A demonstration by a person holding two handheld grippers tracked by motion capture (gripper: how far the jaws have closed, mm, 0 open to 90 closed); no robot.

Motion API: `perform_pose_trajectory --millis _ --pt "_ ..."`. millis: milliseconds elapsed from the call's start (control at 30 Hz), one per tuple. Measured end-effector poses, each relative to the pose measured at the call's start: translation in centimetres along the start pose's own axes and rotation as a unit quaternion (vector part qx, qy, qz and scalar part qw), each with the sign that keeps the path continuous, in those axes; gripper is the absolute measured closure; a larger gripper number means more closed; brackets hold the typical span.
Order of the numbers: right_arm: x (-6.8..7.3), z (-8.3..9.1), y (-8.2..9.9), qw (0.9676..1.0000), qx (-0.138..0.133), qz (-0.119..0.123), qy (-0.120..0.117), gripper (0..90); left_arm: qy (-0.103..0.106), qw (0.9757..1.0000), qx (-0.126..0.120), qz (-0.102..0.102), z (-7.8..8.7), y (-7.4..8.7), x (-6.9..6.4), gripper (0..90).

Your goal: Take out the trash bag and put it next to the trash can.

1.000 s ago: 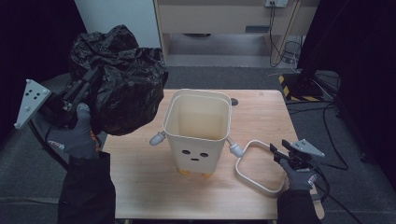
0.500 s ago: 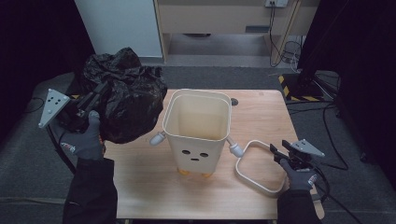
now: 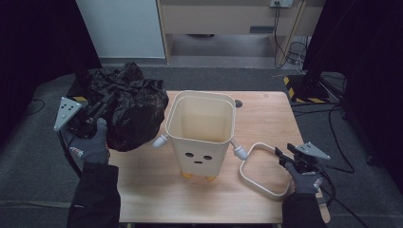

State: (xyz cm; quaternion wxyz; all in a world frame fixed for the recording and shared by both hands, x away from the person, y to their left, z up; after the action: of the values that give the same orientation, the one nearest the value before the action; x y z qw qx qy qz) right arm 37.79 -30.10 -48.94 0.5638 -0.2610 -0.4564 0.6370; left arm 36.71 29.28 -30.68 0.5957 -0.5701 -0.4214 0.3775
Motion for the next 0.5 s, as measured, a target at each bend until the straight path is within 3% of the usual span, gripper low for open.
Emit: perform_pose_trajectory --millis 267,500 --pt "-0.1 0.0 0.1 1.0000 -0.001 -0.003 0.003 43.6 0.001 0.9993 0.036 -0.002 -1.0 2.5 0.2 89.7" --pt "-0.2 -0.1 0.2 1.0000 0.005 -0.006 0.003 43.6 0.001 0.9973 0.073 -0.006 -1.8 4.9 0.4 89.7"
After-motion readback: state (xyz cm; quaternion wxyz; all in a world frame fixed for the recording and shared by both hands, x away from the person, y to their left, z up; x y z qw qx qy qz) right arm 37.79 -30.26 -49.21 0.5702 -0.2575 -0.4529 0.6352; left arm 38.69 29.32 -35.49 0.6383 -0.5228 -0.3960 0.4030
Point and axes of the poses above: each handheld gripper's, and its own axes: z roughly backward along the jaws, y roughly out of its underside, x roughly to its left, the point moved 1 cm from there along -z, roughly forward along the jaws, and after that the axes turned 11 degrees about -z, right-handed, at the moved point
